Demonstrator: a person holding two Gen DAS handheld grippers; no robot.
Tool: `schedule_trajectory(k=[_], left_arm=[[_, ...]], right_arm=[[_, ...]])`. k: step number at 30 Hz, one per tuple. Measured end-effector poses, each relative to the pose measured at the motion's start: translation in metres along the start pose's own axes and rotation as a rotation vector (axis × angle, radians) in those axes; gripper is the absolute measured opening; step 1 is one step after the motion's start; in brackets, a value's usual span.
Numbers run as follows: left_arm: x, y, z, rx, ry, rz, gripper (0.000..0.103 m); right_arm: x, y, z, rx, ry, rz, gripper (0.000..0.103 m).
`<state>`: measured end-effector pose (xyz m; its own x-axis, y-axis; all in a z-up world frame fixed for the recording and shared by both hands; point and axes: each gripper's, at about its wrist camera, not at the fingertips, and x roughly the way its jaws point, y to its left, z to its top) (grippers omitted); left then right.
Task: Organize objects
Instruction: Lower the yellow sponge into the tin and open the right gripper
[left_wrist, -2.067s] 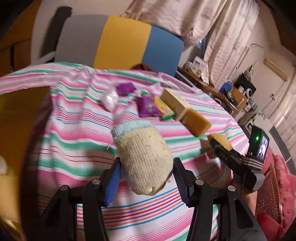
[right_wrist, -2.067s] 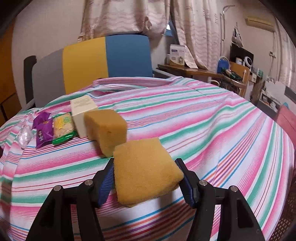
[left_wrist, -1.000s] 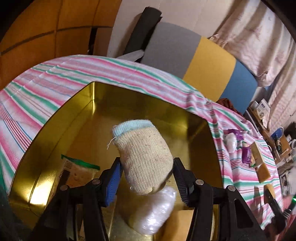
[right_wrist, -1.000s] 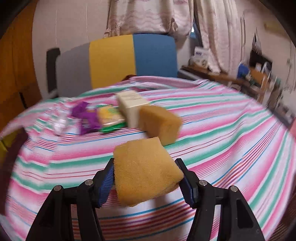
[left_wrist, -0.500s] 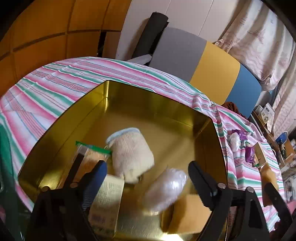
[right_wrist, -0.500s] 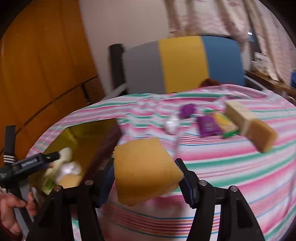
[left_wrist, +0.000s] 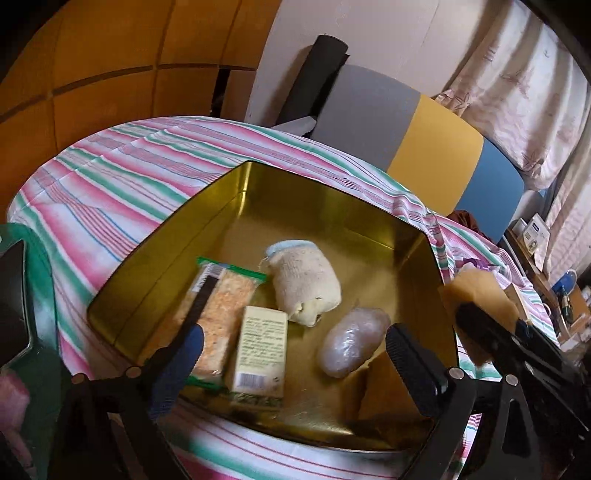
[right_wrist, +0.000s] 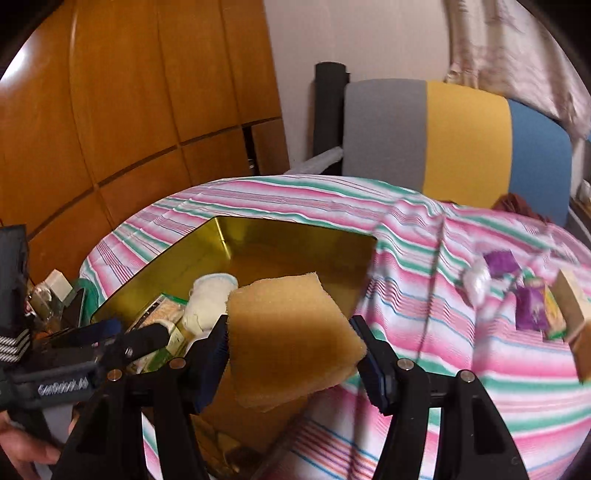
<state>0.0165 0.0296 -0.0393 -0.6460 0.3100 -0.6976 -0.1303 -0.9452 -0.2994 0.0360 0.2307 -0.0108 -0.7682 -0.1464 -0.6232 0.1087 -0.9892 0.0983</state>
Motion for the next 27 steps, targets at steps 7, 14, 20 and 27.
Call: schedule_trajectory(k=[7, 14, 20, 27], left_arm=[[-0.005, 0.012, 0.000, -0.043, 0.004, -0.004, 0.100], [-0.005, 0.013, -0.002, -0.050, 0.004, -0.006, 0.100], [-0.004, 0.007, -0.005, -0.039, 0.012, -0.012, 0.100], [-0.002, -0.002, -0.009, -0.021, 0.025, -0.022, 0.100]], right_arm=[[0.035, 0.006, 0.013, -0.015, 0.067, -0.027, 0.067], [0.034, 0.006, 0.011, -0.008, 0.053, -0.045, 0.084], [0.021, -0.004, 0.007, 0.051, 0.030, -0.050, 0.084], [0.009, -0.019, 0.001, 0.117, 0.016, -0.063, 0.084]])
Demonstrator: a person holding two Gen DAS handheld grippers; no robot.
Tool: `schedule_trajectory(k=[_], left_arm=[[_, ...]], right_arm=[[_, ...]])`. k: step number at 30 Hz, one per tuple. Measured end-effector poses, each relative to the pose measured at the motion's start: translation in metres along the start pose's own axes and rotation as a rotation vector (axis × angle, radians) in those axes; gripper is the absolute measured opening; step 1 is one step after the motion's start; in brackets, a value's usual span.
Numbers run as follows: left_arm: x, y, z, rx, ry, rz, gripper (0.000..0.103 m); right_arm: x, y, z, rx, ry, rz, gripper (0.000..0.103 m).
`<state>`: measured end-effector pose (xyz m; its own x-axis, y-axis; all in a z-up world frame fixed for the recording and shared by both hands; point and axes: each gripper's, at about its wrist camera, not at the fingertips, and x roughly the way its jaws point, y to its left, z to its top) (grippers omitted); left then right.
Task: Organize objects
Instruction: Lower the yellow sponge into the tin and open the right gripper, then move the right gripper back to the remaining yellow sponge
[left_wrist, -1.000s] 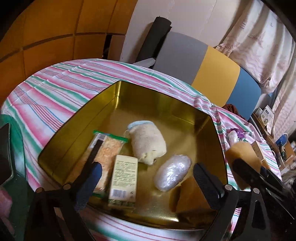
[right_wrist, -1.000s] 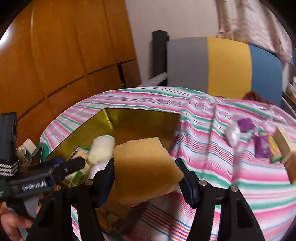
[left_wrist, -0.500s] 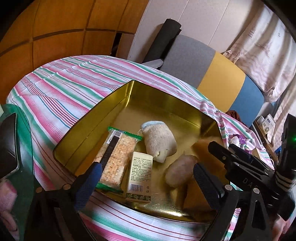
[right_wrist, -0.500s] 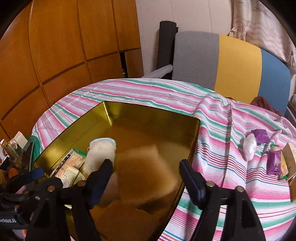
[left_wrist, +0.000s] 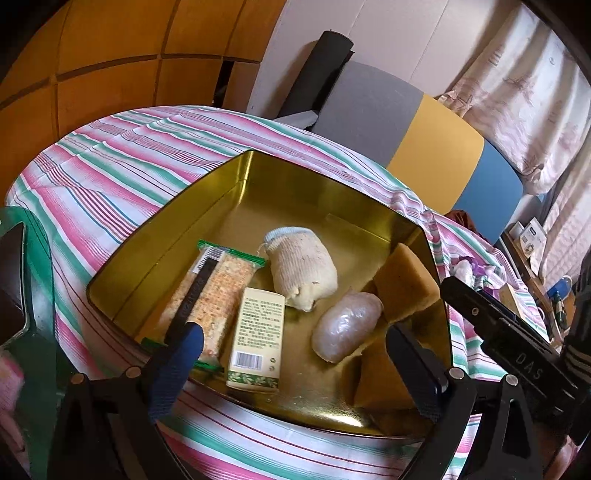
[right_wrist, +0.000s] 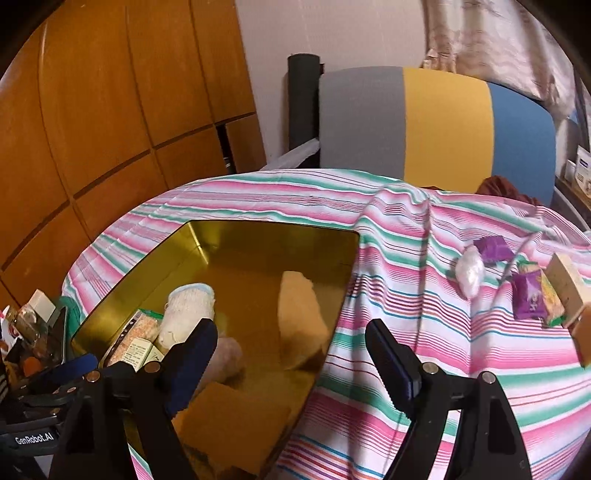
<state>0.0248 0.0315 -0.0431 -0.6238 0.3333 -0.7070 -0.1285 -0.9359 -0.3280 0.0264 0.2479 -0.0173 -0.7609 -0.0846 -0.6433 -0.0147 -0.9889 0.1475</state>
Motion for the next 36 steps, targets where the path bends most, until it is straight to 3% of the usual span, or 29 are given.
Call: schedule_trajectory(k=[17, 36], left_arm=[[-0.004, -0.039, -0.011, 0.126, 0.004, -0.029, 0.100], [-0.006, -0.116, -0.041, 0.349, 0.051, -0.143, 0.102]], right_arm=[[-0.023, -0.054, -0.016, 0.147, -0.008, -0.066, 0.084], [-0.054, -0.166, -0.067, 0.325, 0.023, -0.244, 0.084]])
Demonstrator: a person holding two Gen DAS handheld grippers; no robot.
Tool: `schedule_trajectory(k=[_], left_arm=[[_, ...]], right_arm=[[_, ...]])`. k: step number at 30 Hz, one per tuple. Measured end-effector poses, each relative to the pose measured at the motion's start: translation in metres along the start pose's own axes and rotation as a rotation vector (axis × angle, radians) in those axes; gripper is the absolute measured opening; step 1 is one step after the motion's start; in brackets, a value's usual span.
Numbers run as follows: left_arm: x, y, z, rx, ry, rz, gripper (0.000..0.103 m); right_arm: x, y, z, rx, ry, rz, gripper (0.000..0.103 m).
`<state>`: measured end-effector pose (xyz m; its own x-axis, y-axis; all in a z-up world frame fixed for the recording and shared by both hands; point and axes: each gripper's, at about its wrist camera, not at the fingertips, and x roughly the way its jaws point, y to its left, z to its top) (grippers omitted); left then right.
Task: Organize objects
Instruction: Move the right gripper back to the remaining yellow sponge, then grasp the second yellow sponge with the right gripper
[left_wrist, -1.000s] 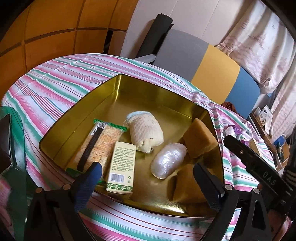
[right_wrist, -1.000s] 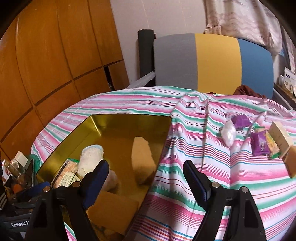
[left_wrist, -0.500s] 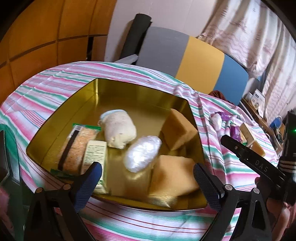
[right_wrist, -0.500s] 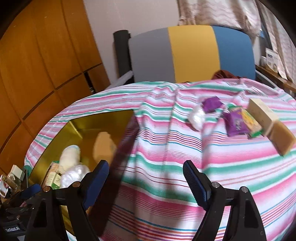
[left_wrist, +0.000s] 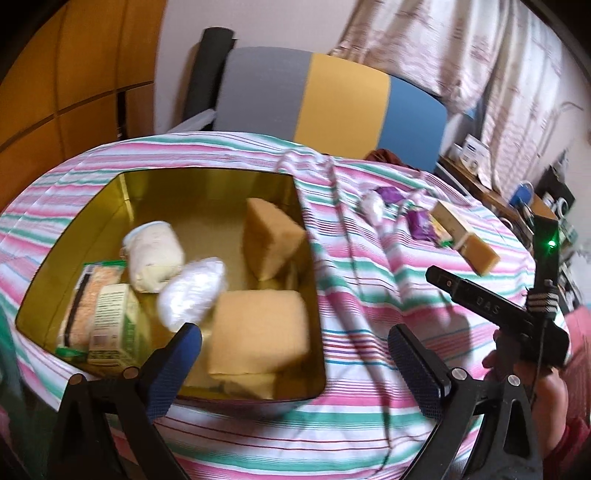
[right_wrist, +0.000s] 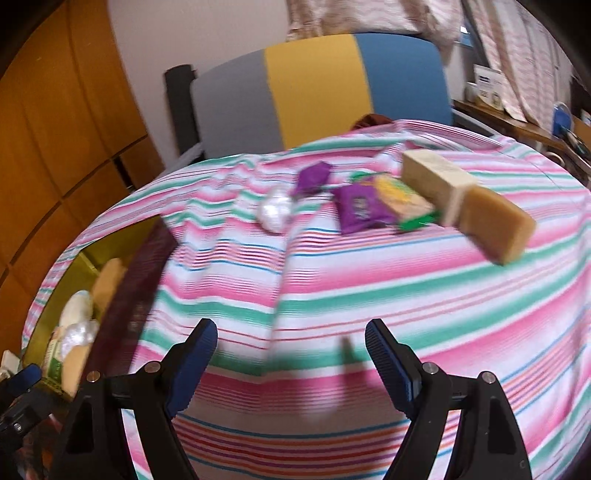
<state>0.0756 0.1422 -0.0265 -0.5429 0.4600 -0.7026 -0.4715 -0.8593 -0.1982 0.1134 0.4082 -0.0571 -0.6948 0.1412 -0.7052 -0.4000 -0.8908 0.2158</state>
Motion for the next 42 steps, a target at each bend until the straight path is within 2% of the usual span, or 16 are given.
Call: schedule_trajectory(k=[6, 13, 18, 23, 26, 27, 29, 31, 32, 39, 42], left_arm=[[0.005, -0.032, 0.004, 0.053, 0.024, -0.065, 0.102], [0.010, -0.062, 0.006, 0.098, 0.049, -0.111, 0.102], [0.016, -0.077, 0.006, 0.116, 0.069, -0.125, 0.102], [0.025, -0.086, 0.004, 0.136, 0.094, -0.117, 0.102], [0.030, -0.093, 0.005, 0.153, 0.097, -0.107, 0.102], [0.031, -0.095, 0.006, 0.159, 0.094, -0.102, 0.102], [0.035, -0.099, 0.008, 0.166, 0.087, -0.095, 0.102], [0.040, -0.104, 0.012, 0.163, 0.090, -0.096, 0.102], [0.043, -0.106, 0.014, 0.160, 0.090, -0.098, 0.102], [0.074, -0.136, 0.035, 0.180, 0.057, -0.108, 0.103], [0.098, -0.147, 0.049, 0.158, 0.075, -0.102, 0.103]], right_arm=[[-0.004, -0.042, 0.002, 0.037, -0.022, -0.097, 0.084], [-0.018, -0.108, 0.031, 0.069, -0.129, -0.322, 0.084], [-0.018, -0.146, 0.057, 0.086, -0.177, -0.317, 0.084], [0.006, -0.159, 0.071, 0.013, -0.158, -0.288, 0.084], [0.020, -0.164, 0.073, 0.021, -0.140, -0.272, 0.084], [0.026, -0.166, 0.073, 0.042, -0.129, -0.254, 0.082], [0.028, -0.170, 0.074, 0.062, -0.132, -0.229, 0.072], [0.035, -0.171, 0.073, 0.063, -0.112, -0.238, 0.056], [0.037, -0.169, 0.072, 0.056, -0.104, -0.238, 0.052], [0.033, -0.143, 0.067, -0.066, -0.165, -0.315, 0.047], [0.030, -0.139, 0.066, -0.079, -0.187, -0.342, 0.047]])
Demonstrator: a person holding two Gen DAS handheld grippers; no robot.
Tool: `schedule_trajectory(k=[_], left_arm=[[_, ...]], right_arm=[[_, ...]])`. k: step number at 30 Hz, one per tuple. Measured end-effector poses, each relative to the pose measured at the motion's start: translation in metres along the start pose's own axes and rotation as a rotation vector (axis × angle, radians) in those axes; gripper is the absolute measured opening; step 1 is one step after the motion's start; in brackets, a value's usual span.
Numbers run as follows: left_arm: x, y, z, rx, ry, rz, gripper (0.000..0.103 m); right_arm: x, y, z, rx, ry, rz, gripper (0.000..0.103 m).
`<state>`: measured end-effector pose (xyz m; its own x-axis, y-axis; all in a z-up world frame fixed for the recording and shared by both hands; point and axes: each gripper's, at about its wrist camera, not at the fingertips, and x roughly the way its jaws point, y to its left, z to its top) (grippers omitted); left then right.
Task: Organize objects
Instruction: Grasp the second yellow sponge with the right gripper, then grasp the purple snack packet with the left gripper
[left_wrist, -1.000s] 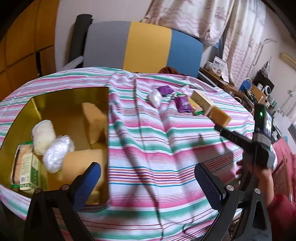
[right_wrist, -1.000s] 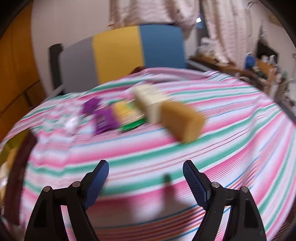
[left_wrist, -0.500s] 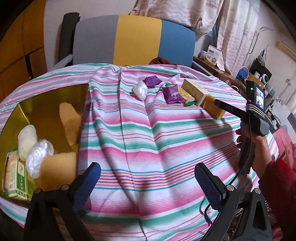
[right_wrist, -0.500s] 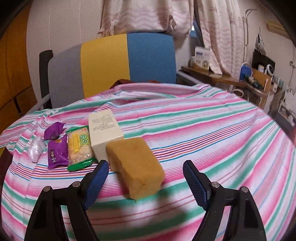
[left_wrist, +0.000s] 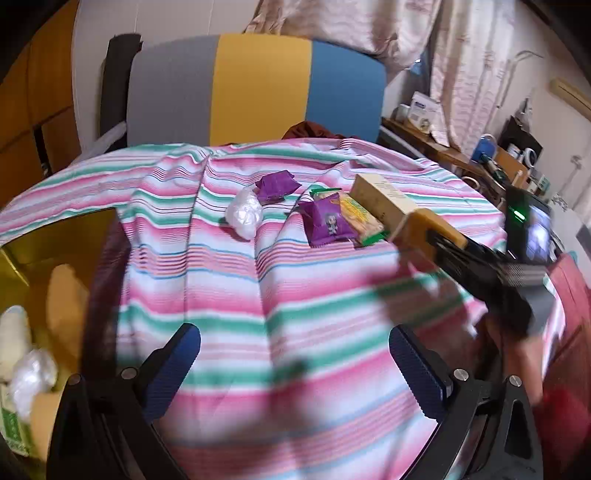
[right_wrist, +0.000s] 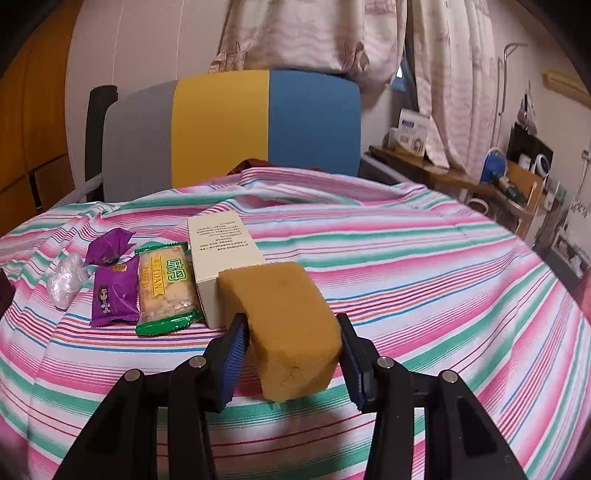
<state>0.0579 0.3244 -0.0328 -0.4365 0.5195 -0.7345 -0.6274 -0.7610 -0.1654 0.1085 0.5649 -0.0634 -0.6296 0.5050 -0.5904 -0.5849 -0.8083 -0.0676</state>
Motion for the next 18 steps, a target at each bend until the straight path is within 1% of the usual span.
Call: schedule_trajectory(k=[3, 7, 10, 12, 14, 16, 17, 18], left_arm=[[0.020, -0.007, 0.018, -0.021, -0.001, 0.007, 0.103], [0.047, -0.021, 0.044, 0.001, -0.012, 0.032, 0.103], [0.071, -0.027, 0.060, -0.015, 0.001, 0.041, 0.103], [0.086, -0.031, 0.068, -0.023, 0.017, 0.040, 0.102], [0.100, -0.034, 0.074, -0.035, 0.026, 0.056, 0.101], [0.112, -0.037, 0.080, -0.032, 0.032, 0.052, 0.101], [0.119, -0.037, 0.082, -0.034, 0.040, 0.055, 0.095], [0.125, -0.037, 0.084, -0.034, 0.044, 0.057, 0.083]], right_arm=[[0.000, -0.005, 0.001, 0.030, -0.009, -0.009, 0.047], [0.000, -0.013, -0.001, 0.065, -0.014, -0.018, 0.047], [-0.003, -0.013, -0.001, 0.070, -0.028, -0.024, 0.047], [-0.004, -0.013, -0.003, 0.067, -0.034, -0.027, 0.047], [-0.004, -0.012, -0.003, 0.062, -0.035, -0.031, 0.047], [-0.004, -0.011, -0.003, 0.059, -0.037, -0.033, 0.047], [-0.003, -0.012, -0.004, 0.059, -0.037, -0.032, 0.047], [-0.003, -0.012, -0.004, 0.061, -0.037, -0.030, 0.047]])
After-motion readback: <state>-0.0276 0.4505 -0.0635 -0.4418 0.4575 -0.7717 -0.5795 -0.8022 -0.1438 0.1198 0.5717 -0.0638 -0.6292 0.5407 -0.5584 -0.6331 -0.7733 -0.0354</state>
